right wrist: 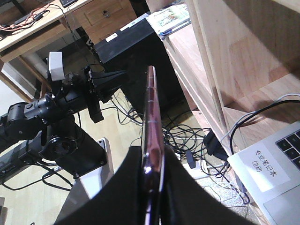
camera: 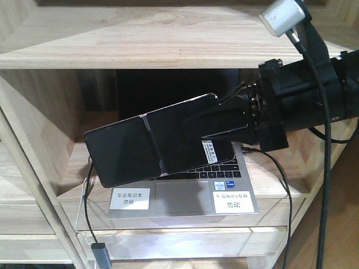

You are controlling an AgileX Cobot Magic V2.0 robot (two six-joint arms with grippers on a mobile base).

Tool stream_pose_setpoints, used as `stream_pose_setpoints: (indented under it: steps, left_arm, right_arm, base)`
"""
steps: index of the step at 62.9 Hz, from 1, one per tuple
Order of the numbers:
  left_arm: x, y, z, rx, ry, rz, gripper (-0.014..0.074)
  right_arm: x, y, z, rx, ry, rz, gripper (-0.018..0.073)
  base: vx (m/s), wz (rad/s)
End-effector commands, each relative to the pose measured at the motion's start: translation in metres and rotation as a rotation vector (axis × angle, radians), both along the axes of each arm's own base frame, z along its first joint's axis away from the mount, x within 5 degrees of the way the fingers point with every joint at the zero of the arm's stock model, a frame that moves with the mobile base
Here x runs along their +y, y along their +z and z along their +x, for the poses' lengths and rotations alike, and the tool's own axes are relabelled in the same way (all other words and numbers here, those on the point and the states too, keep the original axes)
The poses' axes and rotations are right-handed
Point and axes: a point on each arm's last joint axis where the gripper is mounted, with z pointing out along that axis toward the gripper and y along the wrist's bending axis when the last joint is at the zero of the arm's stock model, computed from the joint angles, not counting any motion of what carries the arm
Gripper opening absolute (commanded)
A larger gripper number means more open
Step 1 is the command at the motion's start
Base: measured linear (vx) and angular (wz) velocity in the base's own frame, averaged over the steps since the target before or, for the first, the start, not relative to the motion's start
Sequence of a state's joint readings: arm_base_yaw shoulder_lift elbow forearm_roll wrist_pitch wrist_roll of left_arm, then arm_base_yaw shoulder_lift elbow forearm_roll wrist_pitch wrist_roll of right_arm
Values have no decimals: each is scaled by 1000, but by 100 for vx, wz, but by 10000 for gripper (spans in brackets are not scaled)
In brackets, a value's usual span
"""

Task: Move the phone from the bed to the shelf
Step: 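Approach the shelf with the laptop, phone held in right gripper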

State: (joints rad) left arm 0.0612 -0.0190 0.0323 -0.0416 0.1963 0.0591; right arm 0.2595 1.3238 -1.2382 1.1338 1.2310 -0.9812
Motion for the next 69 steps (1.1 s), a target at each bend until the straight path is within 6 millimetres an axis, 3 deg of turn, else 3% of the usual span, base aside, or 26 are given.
stream_pose_setpoints:
  steps: [1, 69]
  left_arm:
    - [0, 4, 0, -71, 3, -5, 1]
    - [0, 4, 0, -71, 3, -5, 1]
  right_arm:
    - [1, 21, -14, -13, 56, 95, -2]
    - [2, 22, -14, -8, 56, 110, -2]
  base:
    - [0, 0]
    - [0, 0]
